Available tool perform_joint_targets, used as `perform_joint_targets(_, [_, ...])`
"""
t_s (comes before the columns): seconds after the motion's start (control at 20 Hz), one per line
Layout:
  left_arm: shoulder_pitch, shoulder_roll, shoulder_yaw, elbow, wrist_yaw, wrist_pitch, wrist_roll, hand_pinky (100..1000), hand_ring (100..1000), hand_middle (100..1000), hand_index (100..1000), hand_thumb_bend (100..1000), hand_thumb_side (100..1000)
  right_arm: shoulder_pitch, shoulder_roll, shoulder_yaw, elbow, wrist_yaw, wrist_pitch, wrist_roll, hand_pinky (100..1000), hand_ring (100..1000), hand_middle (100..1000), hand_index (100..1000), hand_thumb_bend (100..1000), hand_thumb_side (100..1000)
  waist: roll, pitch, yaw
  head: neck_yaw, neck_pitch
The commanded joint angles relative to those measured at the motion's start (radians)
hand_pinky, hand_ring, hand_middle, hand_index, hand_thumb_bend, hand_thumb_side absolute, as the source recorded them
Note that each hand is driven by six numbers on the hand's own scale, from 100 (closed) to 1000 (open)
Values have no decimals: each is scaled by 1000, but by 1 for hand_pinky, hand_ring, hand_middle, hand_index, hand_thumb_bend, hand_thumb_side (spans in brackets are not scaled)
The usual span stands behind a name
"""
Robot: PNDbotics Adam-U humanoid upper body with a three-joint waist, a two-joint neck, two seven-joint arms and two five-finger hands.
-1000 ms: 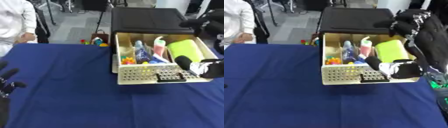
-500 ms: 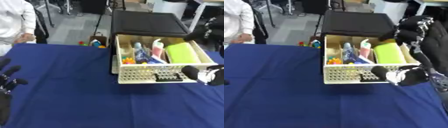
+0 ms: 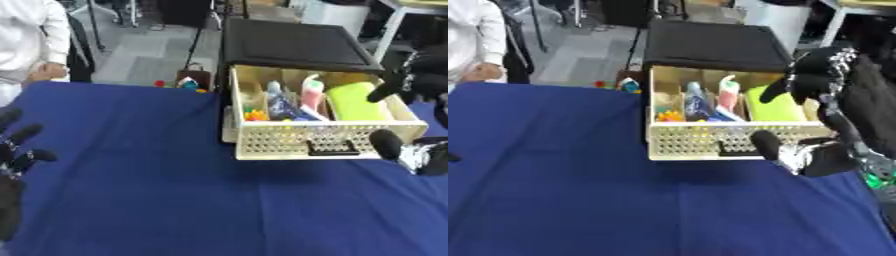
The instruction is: Pick up objects from table and place into drawer.
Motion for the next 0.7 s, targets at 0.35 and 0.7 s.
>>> perform_joint_targets(0.35, [7,24,4,-13,-2,8,3,545,804,851,822,113,1000,40,31,-12,13,-59,-14,86,179,139,149,473,386,1000,-4,-18,-8,8,19])
perform_joint_targets(0.7, [8,24,1,-13,-7,18,3,544,805,852,822,113,1000,88,79,-22,15,-84,-22,174,159,114,147,475,456,1000,-10,-19,-1,-2,31])
